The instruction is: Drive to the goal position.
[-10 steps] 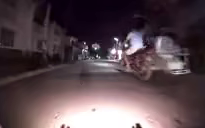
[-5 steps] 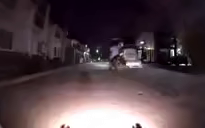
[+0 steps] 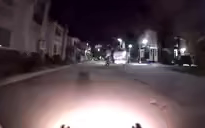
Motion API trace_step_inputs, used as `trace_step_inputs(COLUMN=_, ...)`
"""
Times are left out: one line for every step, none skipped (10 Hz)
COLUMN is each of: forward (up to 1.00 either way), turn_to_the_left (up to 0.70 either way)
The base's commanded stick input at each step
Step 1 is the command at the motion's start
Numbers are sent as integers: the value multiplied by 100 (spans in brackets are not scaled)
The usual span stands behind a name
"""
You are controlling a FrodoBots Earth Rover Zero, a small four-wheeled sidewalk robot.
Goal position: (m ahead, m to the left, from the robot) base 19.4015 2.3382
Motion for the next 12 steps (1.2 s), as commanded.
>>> trace_step_inputs(forward=85, turn_to_the_left=0)
trace_step_inputs(forward=85, turn_to_the_left=0)
trace_step_inputs(forward=85, turn_to_the_left=0)
trace_step_inputs(forward=85, turn_to_the_left=0)
trace_step_inputs(forward=85, turn_to_the_left=0)
trace_step_inputs(forward=85, turn_to_the_left=0)
trace_step_inputs(forward=85, turn_to_the_left=0)
trace_step_inputs(forward=85, turn_to_the_left=0)
trace_step_inputs(forward=85, turn_to_the_left=0)
trace_step_inputs(forward=85, turn_to_the_left=0)
trace_step_inputs(forward=85, turn_to_the_left=0)
trace_step_inputs(forward=85, turn_to_the_left=0)
